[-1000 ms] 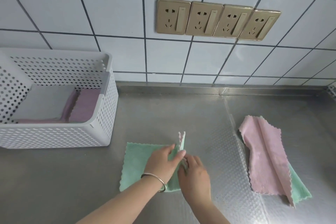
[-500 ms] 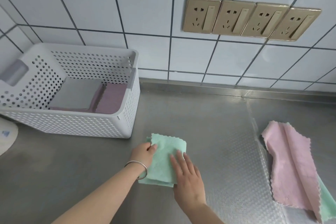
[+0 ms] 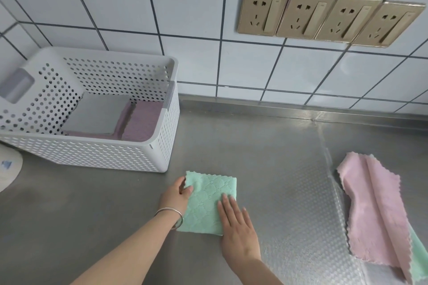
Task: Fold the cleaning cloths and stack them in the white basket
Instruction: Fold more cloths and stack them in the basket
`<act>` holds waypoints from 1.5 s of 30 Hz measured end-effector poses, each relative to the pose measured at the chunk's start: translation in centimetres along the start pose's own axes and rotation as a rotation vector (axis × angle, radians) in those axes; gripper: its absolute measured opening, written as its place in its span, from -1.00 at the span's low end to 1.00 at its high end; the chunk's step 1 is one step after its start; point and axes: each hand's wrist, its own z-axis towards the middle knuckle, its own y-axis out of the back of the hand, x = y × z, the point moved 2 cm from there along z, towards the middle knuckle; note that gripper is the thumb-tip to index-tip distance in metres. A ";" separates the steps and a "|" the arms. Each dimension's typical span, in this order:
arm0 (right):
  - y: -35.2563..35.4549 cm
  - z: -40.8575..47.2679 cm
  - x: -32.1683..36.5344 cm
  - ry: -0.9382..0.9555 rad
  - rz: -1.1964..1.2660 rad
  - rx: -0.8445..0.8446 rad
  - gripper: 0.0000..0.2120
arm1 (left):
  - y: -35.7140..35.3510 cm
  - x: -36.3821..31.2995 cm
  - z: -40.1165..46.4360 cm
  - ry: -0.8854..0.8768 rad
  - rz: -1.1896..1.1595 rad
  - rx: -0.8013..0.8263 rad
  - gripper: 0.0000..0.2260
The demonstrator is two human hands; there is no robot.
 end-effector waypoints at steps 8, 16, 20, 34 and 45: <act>1.3 0.3 0.5 -0.020 -0.014 0.032 -0.17 | 0.6 0.4 -0.5 0.021 -0.039 -0.222 -0.73; 3.3 1.9 0.8 0.015 -0.012 -0.146 -0.53 | 2.5 1.3 -2.2 -0.438 0.334 -0.348 -0.65; 2.9 3.6 0.5 -0.027 -0.069 -0.061 -0.51 | 0.1 1.0 -2.2 -0.820 0.735 -0.232 -0.60; 0.5 3.7 -0.9 -0.056 -0.073 -0.007 -0.42 | -2.5 1.3 -1.5 -0.799 0.957 -0.055 -0.38; 0.0 3.8 -1.2 -0.069 -0.040 0.065 -0.42 | -2.8 1.1 -1.3 -0.792 0.963 -0.054 -0.36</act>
